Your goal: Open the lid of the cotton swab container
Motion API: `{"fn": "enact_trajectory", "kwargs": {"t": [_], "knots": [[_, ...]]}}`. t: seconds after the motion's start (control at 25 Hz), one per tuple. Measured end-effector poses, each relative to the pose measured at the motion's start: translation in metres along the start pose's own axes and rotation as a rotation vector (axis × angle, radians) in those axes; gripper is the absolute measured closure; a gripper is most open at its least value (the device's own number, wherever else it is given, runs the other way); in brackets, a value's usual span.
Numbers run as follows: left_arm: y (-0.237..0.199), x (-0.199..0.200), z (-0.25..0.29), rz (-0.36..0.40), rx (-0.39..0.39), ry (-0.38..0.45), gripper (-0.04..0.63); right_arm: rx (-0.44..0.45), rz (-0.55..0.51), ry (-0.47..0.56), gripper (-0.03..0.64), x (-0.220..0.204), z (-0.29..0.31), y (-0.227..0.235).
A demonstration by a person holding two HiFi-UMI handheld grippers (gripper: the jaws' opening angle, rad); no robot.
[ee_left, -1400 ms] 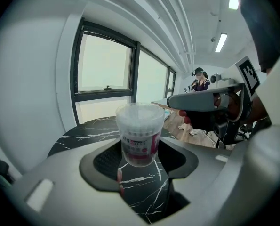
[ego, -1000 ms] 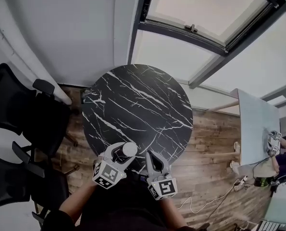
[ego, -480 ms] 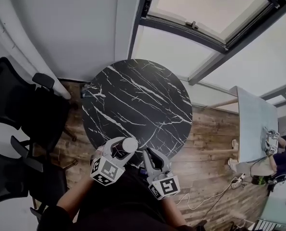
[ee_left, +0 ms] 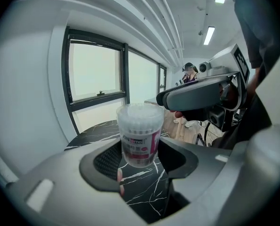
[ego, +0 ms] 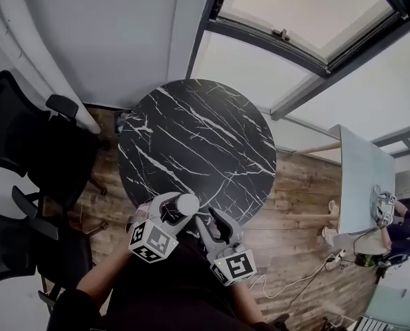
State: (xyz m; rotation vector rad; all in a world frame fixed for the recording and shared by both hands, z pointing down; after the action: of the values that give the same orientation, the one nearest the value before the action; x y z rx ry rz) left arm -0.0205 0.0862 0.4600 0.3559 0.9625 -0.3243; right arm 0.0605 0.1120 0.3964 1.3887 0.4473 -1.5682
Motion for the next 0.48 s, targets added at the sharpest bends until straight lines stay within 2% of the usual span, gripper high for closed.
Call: {"fn": "enact_trajectory", "kwargs": {"t": [0.48], "knots": [[0.0035, 0.0039, 0.008, 0.026, -0.013, -0.032, 0.344, 0.043, -0.061, -0.035, 0.41, 0.0045, 0.0049, -0.0046]]}}
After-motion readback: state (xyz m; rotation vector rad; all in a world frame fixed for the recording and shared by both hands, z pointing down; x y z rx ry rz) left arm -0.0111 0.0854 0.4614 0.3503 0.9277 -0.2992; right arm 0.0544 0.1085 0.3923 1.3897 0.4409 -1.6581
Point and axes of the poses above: the fingertips, and each gripper's own axes: z forward along the fingers, y to its right, x out of its top, the point moved 4 cm from there along -z, backward along the fingers, and after that the axes turned 10 degrees about z, right-handed, at the moved point
